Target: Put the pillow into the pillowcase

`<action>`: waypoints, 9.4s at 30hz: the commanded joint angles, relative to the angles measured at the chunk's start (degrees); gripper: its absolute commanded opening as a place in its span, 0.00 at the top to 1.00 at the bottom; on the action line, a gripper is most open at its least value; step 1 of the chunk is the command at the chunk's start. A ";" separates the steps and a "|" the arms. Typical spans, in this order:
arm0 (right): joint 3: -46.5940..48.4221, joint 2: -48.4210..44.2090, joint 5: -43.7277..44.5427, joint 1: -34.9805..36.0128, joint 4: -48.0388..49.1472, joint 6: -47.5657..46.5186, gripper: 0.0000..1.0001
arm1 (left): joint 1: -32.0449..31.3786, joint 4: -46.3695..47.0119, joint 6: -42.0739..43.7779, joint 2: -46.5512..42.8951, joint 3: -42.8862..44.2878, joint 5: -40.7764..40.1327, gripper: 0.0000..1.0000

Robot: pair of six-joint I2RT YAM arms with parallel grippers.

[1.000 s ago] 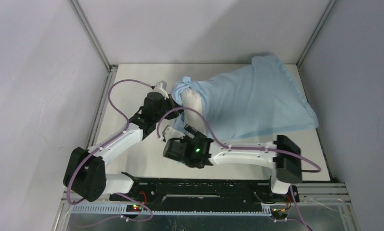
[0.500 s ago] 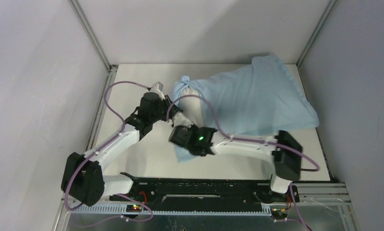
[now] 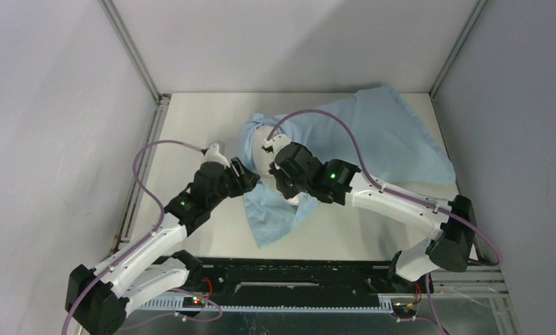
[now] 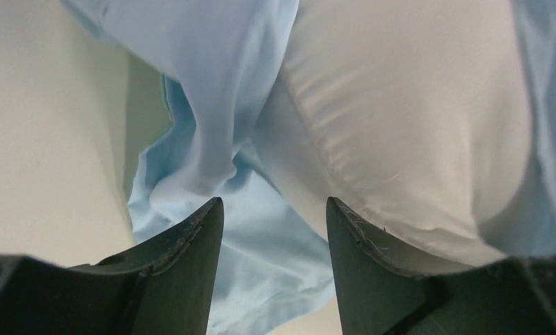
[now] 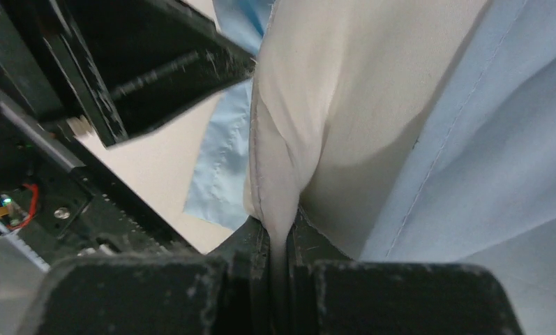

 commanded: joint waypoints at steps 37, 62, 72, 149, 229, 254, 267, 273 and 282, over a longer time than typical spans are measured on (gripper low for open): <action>9.67 2.17 -6.23 2.12 4.85 7.33 1.00 | -8.36 17.56 -25.00 26.76 -2.86 -20.27 0.30; 17.42 22.23 -9.56 -5.91 -2.22 8.48 1.00 | -6.53 -0.45 -2.17 -11.66 -10.63 0.92 1.00; 14.69 31.37 -10.36 -6.79 0.92 11.81 1.00 | -6.44 -0.93 -3.37 -21.26 -9.42 5.78 1.00; 11.90 24.07 3.68 -1.60 4.64 2.78 0.28 | 1.89 -11.02 -7.51 -8.51 -3.30 -17.11 0.41; -1.33 18.21 -21.17 -10.81 18.71 13.25 1.00 | -4.51 -4.88 -15.21 18.98 -2.28 -22.69 0.68; -1.33 17.80 -22.46 -11.55 19.20 13.79 1.00 | -4.55 -1.09 -13.25 10.60 -6.63 -18.22 0.64; -1.30 16.69 -22.02 -11.53 17.76 13.65 1.00 | -4.64 6.60 -12.28 19.78 -3.20 -15.90 0.51; -1.31 16.34 -21.98 -11.61 17.08 13.27 1.00 | -4.68 5.10 -12.91 11.98 -5.51 -16.21 0.54; -1.35 16.02 -22.84 -11.56 18.09 13.74 1.00 | -4.68 2.98 -11.50 12.39 -3.40 -16.21 0.50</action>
